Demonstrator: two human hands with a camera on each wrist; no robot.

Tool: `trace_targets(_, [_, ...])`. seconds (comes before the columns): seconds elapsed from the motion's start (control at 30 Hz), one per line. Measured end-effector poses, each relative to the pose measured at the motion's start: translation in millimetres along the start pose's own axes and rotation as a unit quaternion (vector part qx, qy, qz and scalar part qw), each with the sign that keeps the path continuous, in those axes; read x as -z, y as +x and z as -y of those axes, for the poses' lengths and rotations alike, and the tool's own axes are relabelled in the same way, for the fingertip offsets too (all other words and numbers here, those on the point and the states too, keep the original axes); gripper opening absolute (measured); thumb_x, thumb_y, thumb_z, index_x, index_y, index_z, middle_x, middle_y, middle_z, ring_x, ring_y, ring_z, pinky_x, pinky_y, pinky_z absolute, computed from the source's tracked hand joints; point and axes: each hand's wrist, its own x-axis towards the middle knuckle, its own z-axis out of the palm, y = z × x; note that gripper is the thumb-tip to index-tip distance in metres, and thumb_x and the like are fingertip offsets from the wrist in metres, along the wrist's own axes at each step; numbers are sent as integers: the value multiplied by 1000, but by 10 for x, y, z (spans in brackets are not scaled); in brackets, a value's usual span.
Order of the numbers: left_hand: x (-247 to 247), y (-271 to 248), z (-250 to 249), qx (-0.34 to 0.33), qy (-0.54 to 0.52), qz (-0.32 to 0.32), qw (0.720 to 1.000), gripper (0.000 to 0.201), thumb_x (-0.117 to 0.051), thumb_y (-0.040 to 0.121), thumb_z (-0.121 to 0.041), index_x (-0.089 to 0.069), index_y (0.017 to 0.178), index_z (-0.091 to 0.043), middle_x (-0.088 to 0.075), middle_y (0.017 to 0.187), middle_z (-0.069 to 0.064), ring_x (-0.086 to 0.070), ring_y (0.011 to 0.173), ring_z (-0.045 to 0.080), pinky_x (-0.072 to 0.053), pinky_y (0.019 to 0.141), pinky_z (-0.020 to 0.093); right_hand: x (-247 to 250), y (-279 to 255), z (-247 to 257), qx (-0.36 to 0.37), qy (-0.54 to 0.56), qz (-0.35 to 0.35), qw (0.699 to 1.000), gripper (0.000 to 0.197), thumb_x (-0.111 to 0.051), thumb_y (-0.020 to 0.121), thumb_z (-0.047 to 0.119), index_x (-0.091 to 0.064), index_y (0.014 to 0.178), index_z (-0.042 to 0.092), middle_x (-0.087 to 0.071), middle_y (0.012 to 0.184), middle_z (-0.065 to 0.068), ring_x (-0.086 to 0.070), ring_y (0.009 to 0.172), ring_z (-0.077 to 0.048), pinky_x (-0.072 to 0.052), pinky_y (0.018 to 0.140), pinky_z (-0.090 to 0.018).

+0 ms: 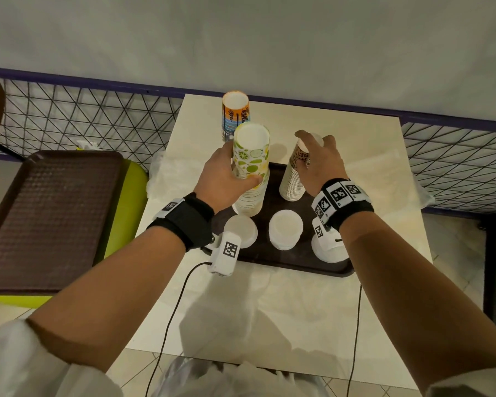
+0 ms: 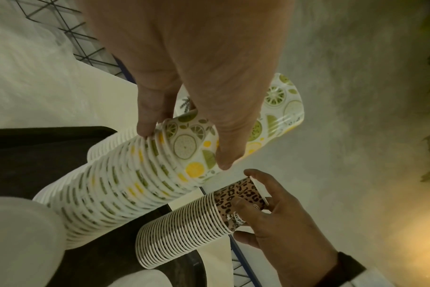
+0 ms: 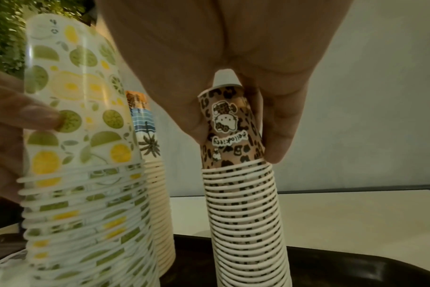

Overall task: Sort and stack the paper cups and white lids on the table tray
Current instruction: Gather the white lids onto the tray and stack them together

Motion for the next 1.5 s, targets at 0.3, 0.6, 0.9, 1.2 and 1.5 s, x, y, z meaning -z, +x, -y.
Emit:
trace_targets(0.3, [-439,370,-282,-23,14,29,999,71,-85,80,-33,-50,138,-15,-62,135,3,-59,126,20,-50,108,47,270,-119,-466,-33,29,-6,999,62,-60,94,12,-40,145,41,-42,133,-13,-55,119,-39,-53,99,-45])
trace_targets(0.6, [-844,670,-468,-17,24,-2,1000,84,-81,73,-55,-49,138,-12,-61,135,8,-57,126,26,-51,104,51,191,-372,-558,23,72,7,997,58,-62,96,29,-38,148,42,-45,128,-10,-57,114,-33,-52,99,-45])
trace_targets(0.9, [-944,772,-624,8,11,-9,1000,77,-83,82,-36,-45,144,-9,-58,141,11,-56,130,29,-50,107,49,158,-463,-526,59,136,10,989,62,-58,97,34,-33,153,41,-44,128,-9,-57,108,-28,-48,91,-31])
trace_targets(1.2, [-814,293,-775,-17,-25,-133,991,58,-75,87,-34,-47,134,-15,-50,133,6,-57,114,20,-55,94,35,697,-30,-420,34,210,-70,975,68,-56,97,30,-26,158,22,-33,154,-8,-41,139,-23,-33,103,-26])
trace_targets(1.5, [-1004,104,-938,-105,241,44,964,76,-77,80,-53,-50,143,-20,-52,140,12,-59,119,33,-55,95,47,788,447,-48,107,113,109,982,78,-72,87,39,-31,153,42,-47,141,-11,-55,117,-26,-40,95,-26])
